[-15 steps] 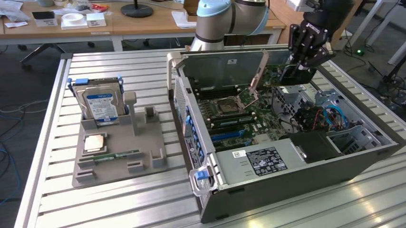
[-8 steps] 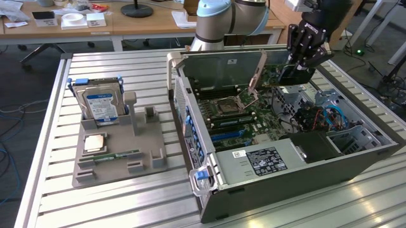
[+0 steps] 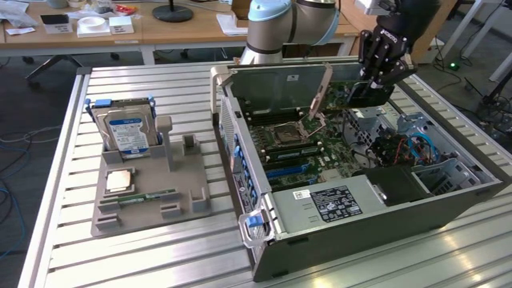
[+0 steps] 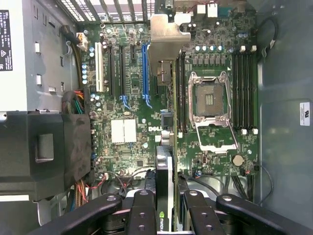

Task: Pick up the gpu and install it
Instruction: 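Insert the gpu into the slot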

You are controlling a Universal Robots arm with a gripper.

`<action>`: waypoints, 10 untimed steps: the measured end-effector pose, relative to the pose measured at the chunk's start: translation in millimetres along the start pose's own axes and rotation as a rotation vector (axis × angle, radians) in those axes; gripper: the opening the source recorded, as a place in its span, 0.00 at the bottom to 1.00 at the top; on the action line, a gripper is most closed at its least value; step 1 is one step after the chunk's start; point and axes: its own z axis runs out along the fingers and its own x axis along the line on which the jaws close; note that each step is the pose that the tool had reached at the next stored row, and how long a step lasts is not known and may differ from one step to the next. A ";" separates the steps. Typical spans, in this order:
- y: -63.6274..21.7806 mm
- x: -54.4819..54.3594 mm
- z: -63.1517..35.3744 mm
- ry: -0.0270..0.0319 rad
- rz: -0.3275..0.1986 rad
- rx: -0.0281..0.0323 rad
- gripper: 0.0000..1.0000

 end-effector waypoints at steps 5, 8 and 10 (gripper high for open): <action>0.7 0.2 0.5 -0.0024 -0.001 0.0103 0.27; 1.7 0.5 2.1 -0.0049 -0.003 0.0301 0.27; 3.1 0.7 3.2 -0.0058 -0.004 0.0416 0.27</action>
